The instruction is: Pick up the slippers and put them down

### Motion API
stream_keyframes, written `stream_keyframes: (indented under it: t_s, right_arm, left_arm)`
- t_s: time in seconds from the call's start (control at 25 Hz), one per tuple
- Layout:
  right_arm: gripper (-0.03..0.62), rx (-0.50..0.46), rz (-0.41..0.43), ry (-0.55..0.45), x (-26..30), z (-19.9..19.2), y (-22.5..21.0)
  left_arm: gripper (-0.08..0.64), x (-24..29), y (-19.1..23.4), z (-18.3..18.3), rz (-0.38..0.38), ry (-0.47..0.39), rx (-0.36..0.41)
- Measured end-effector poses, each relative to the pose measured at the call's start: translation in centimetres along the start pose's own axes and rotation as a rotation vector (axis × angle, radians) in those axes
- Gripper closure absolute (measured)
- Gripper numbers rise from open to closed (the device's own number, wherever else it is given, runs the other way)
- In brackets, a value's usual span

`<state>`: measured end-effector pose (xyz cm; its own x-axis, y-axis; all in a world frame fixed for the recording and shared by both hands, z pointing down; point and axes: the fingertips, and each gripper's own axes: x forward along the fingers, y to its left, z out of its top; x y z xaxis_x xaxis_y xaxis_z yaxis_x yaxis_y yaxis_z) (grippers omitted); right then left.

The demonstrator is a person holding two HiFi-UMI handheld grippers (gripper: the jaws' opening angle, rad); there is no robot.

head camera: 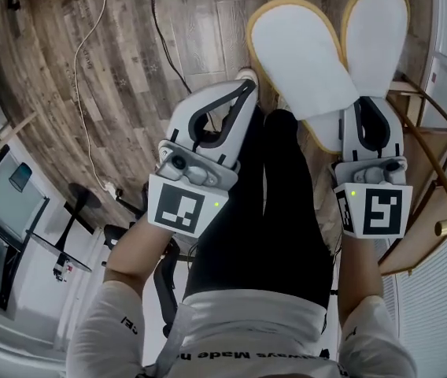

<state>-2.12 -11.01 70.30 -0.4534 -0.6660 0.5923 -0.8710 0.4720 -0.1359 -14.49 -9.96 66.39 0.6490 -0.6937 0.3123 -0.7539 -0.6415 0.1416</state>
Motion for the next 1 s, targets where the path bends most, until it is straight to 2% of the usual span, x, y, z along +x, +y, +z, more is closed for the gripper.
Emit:
stream_keyframes:
  t_s: [0.44, 1.0]
  right_arm:
    - [0.571, -0.022, 0.008, 0.001, 4.9, -8.4, -2.0]
    - [0.571, -0.050, 0.089, 0.014, 17.9, -23.4, -5.8]
  left_arm:
    - [0.549, 3.5, 0.5, -8.7, -0.028, -0.009, 0.064]
    - [0.549, 10.4, 5.2, -26.5, -0.066, 0.027, 0.123]
